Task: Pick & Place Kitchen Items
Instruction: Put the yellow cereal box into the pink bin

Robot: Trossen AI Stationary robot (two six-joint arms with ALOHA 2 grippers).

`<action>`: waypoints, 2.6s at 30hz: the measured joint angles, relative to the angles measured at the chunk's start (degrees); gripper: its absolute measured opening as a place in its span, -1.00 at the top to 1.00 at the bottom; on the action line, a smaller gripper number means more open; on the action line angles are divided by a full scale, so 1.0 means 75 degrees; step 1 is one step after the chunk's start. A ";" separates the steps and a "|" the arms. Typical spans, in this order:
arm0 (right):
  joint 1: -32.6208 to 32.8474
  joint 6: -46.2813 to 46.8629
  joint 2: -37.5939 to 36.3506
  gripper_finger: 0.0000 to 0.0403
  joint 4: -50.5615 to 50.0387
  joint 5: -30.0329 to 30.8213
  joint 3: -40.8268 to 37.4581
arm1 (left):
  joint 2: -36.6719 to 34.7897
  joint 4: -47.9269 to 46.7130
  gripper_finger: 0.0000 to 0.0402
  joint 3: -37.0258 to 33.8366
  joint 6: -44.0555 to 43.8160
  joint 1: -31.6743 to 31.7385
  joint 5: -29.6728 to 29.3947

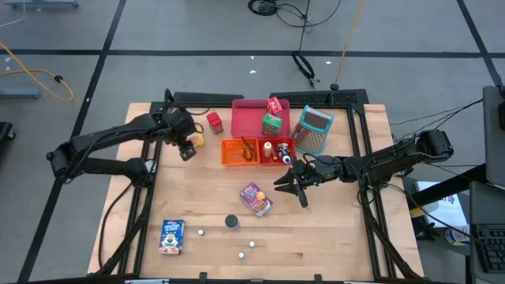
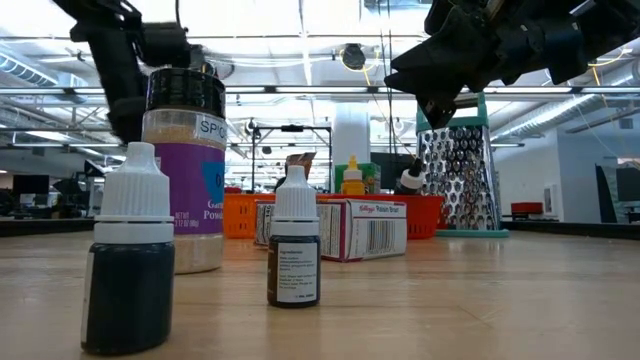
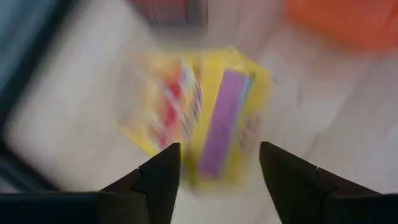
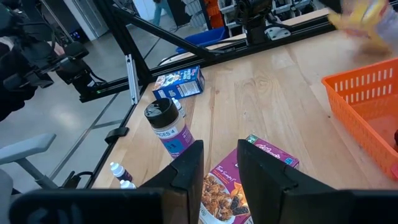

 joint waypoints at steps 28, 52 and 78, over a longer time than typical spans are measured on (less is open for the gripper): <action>0.0000 -0.0064 0.0000 0.56 0.0000 0.0023 0.0003 | 0.0866 0.0528 0.19 -0.0403 0.0492 -0.0434 -0.1182; 0.0000 -0.0122 0.0003 0.56 -0.0108 0.0020 0.0003 | 0.3705 0.1425 0.45 -0.0369 0.1484 -0.0440 -0.3076; -0.0003 -0.0125 0.0003 0.56 -0.0117 0.0023 0.0003 | 0.1981 -0.0296 1.00 0.0229 0.0213 -0.1019 -0.2513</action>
